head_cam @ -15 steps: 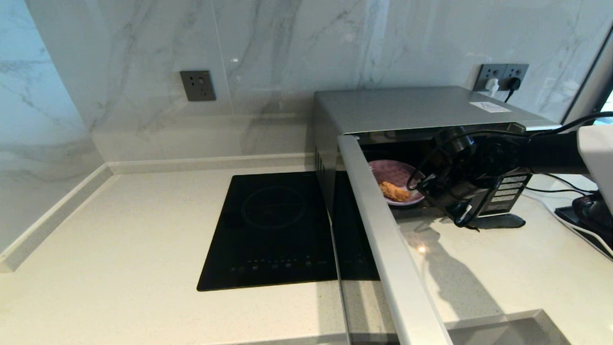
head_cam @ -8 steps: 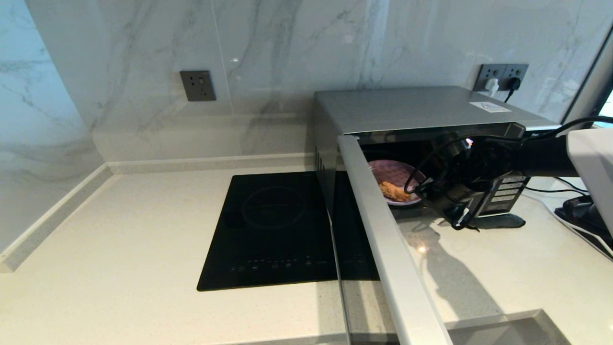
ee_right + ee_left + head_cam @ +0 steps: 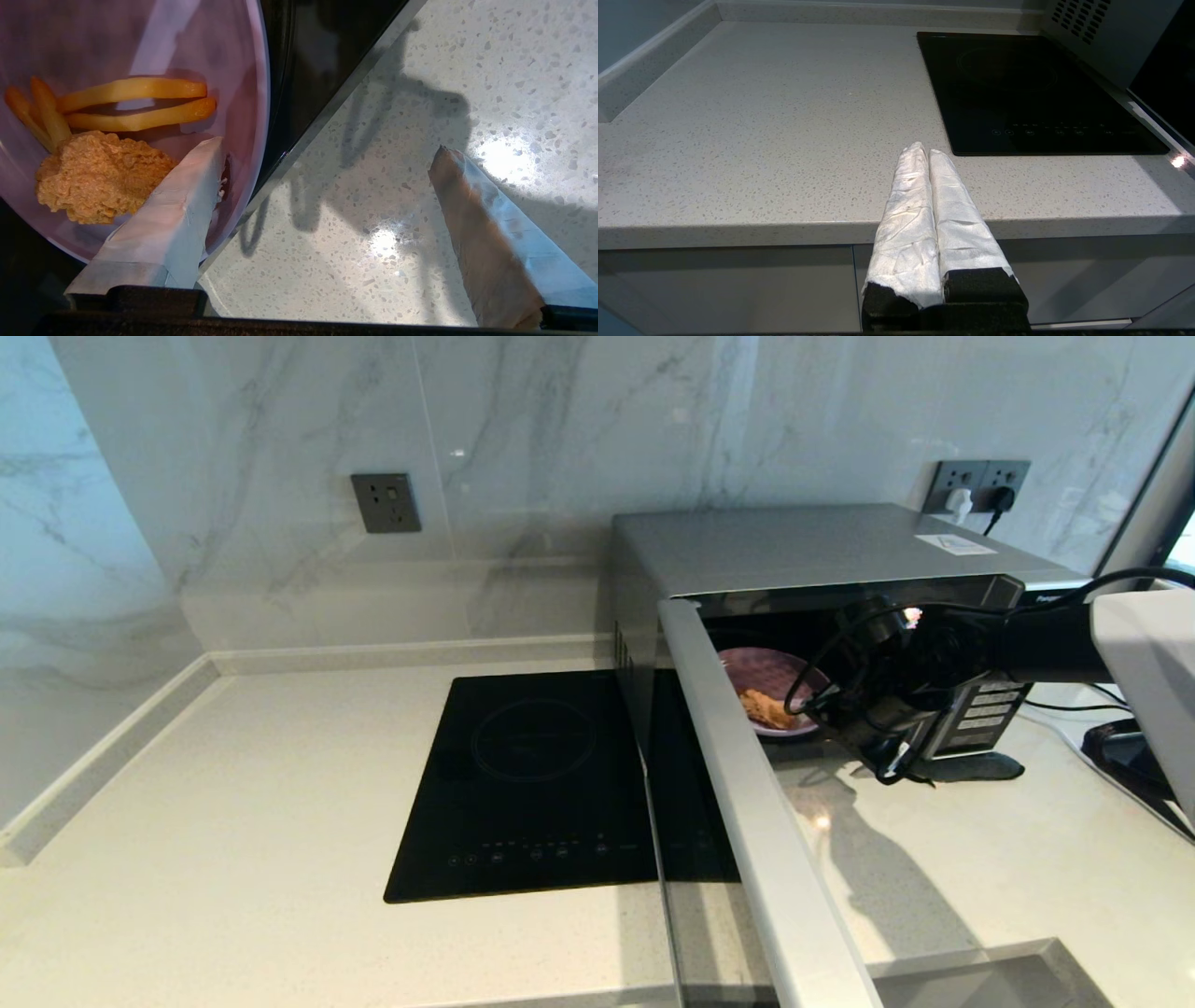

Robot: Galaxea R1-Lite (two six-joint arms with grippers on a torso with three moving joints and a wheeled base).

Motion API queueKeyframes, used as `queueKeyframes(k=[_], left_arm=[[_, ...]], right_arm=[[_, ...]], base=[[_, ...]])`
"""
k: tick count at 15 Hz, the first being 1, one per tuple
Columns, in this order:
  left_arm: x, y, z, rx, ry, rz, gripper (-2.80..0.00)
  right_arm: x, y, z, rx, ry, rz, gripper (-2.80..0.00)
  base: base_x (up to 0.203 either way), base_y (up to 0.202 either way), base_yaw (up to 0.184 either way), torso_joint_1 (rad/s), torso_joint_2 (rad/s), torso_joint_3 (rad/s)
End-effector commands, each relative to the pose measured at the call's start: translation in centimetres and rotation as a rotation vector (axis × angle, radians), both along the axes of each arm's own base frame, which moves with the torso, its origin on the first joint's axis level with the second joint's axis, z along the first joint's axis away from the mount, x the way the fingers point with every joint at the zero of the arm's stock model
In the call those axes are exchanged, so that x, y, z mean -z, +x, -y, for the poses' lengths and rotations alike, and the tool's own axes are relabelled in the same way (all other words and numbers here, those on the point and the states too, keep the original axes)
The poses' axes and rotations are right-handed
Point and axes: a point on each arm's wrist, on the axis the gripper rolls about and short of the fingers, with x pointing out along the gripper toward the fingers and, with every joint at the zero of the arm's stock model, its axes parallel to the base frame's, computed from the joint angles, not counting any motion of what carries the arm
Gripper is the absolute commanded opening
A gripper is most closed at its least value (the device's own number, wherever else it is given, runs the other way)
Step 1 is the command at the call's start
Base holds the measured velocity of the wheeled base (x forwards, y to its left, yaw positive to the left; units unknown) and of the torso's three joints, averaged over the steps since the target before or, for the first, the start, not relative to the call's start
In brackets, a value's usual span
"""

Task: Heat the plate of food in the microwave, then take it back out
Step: Take the plate out of the microwave

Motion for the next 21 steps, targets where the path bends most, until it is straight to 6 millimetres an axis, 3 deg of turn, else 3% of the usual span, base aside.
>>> queueKeyframes(k=[1, 17, 21], left_arm=[[0.0, 0.0, 0.0, -0.001, -0.001, -0.001, -2.8], [0.0, 0.0, 0.0, -0.001, -0.001, -0.001, -2.8], [0.0, 0.0, 0.0, -0.001, -0.001, -0.001, -2.8]], right_arm=[[0.1, 0.1, -0.1, 0.002, 0.001, -0.003, -2.8], [-0.7, 0.2, -0.1, 0.009, 0.011, 0.023, -2.8], [-2.6, -0.6, 0.1, 0.008, 0.014, 0.063, -2.8]], base=[[0.0, 0.0, 0.0, 0.0, 0.0, 0.0], [0.0, 0.0, 0.0, 0.0, 0.0, 0.0], [0.0, 0.0, 0.0, 0.0, 0.0, 0.0]])
